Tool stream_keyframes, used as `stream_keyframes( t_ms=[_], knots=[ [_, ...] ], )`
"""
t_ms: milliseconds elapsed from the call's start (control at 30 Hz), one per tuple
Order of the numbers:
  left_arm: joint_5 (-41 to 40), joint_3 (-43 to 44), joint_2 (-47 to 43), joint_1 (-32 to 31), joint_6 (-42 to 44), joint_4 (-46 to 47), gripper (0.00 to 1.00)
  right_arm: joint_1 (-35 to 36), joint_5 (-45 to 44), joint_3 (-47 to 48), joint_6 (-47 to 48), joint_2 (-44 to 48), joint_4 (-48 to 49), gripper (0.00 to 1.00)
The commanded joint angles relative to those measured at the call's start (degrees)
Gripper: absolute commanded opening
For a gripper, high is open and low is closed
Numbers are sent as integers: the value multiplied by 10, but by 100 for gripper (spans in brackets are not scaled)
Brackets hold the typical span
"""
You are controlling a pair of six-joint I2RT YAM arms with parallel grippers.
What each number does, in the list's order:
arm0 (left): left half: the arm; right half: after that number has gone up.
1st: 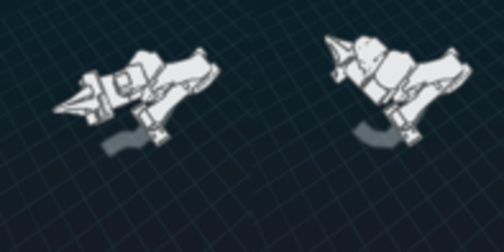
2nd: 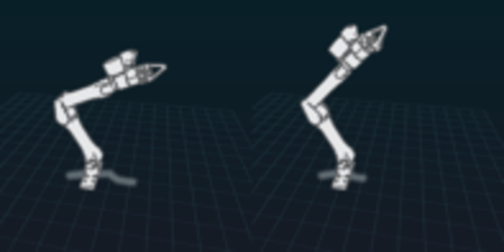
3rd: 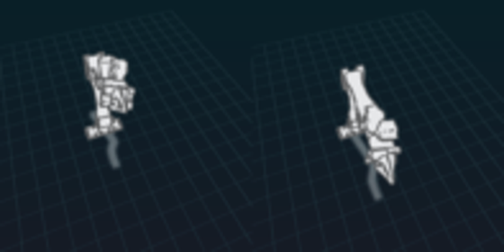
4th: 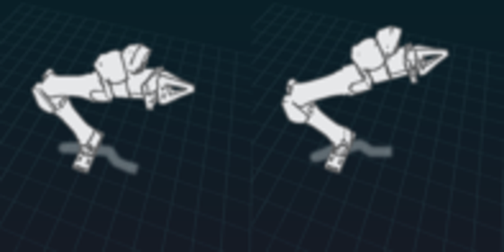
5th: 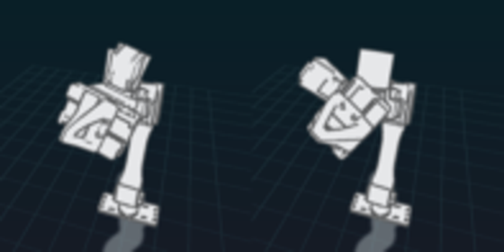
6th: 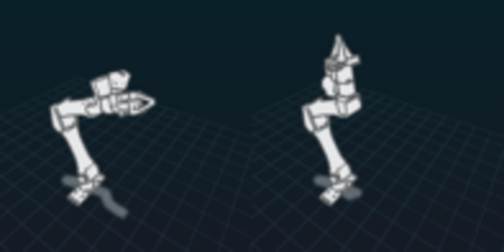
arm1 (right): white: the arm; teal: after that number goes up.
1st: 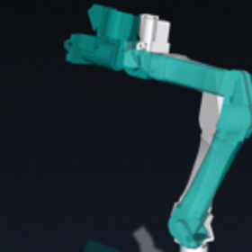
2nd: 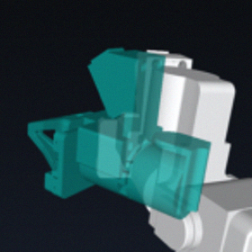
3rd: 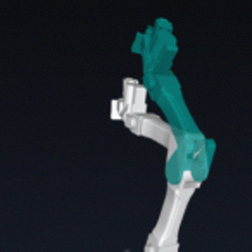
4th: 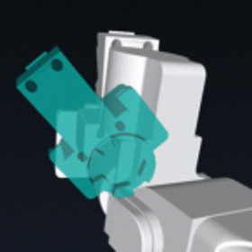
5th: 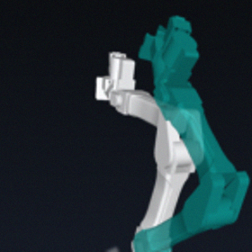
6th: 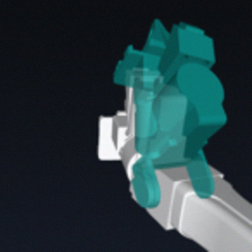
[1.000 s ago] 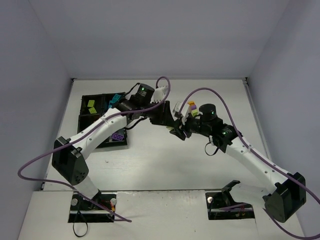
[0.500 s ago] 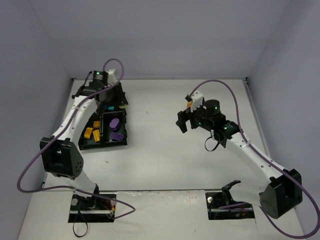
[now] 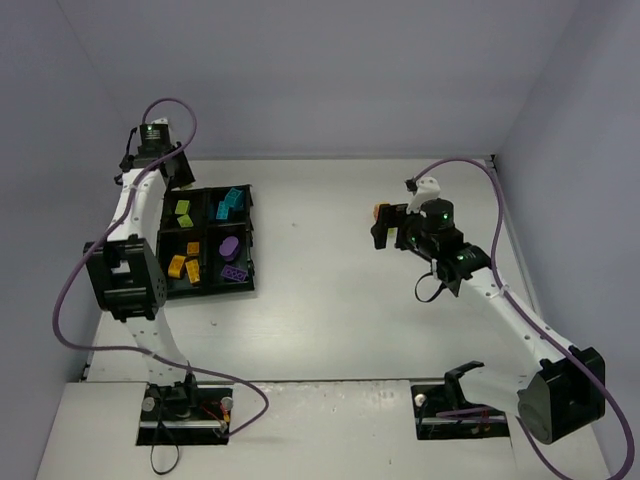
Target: Sort the legos into containers by color
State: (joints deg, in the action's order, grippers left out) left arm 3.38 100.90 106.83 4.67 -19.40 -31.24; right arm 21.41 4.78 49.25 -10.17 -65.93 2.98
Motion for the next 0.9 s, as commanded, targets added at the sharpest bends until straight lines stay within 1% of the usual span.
stream_keyframes(
  t_ms=[0, 33, 100, 233, 267, 300, 333, 433, 467, 533, 567, 600, 633, 767, 867],
  knots=[
    [-32, 53, 29, 10, 17, 31, 0, -9, -12, 6, -33, 11, 30, 100],
    [-43, 62, 50, 10, 20, 26, 0, -12, -15, 6, -34, 8, 28, 100],
    [-46, 79, 68, 10, 23, 23, 3, -16, -20, 8, -34, 6, 24, 100],
    [-59, 85, 101, 11, 25, 29, 10, -22, -42, 8, -26, 1, 24, 90],
    [-59, 88, 108, 11, 25, 28, 20, -22, -43, 12, -24, -2, 22, 88],
    [-58, 95, 119, 12, 26, 23, 24, -23, -44, 14, -23, -7, 21, 85],
    [-58, 99, 124, 11, 26, 21, 27, -24, -43, 19, -19, -11, 19, 81],
    [-53, 109, 137, 11, 26, 18, 32, -26, -39, 28, -16, -29, 12, 77],
    [-50, 111, 138, 11, 25, 20, 36, -26, -37, 33, -17, -37, 11, 75],
    [-49, 113, 136, 11, 23, 21, 41, -30, -39, 37, -21, -45, 8, 74],
    [-49, 112, 132, 12, 23, 22, 45, -32, -40, 41, -23, -52, 7, 74],
    [-44, 106, 120, 12, 24, 27, 52, -37, -46, 51, -25, -67, 6, 78],
    [-44, 106, 120, 12, 23, 27, 52, -37, -46, 51, -24, -71, 6, 78],
    [-40, 98, 96, 11, 23, 30, 53, -39, -46, 63, -17, -88, 5, 84],
    [-25, 84, 62, 10, 9, 34, 61, -41, -57, 73, -10, -103, 4, 85]
  ],
)
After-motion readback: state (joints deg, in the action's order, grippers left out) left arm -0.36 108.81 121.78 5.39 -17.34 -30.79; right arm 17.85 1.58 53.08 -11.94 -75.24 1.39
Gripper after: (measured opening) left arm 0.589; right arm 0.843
